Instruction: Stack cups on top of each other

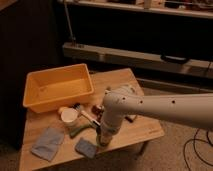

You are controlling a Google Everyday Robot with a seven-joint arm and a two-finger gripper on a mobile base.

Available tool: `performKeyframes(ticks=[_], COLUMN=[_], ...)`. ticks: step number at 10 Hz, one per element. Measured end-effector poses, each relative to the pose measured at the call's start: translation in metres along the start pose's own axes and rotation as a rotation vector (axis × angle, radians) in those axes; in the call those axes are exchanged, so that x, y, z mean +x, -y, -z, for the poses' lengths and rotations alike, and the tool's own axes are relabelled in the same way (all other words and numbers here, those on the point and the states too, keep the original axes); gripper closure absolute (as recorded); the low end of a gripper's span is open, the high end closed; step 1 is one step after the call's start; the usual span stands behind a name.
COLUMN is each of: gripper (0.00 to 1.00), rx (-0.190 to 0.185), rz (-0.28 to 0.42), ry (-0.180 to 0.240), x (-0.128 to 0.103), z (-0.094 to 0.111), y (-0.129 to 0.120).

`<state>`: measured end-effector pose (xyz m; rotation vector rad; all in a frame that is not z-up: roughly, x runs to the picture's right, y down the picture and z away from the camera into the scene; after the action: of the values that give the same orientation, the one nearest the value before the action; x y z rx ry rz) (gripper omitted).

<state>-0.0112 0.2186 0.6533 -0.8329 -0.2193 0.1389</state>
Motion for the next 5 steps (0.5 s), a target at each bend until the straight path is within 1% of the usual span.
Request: performKeyframes(ticks=[1,2,4,5], gripper=[0.82,0.69,0.53,0.41], rx=[0.004,0.014,0.029,0.037], rz=[-0.003,-0.006,-0.010,-0.010], ry=[0.000,0.003,0.007,0.009], x=[0.000,-0.001,-0.003,-0.006], z=[0.000,0.000,0.001,0.000], y=[0.001,0.004,0.009,0.013])
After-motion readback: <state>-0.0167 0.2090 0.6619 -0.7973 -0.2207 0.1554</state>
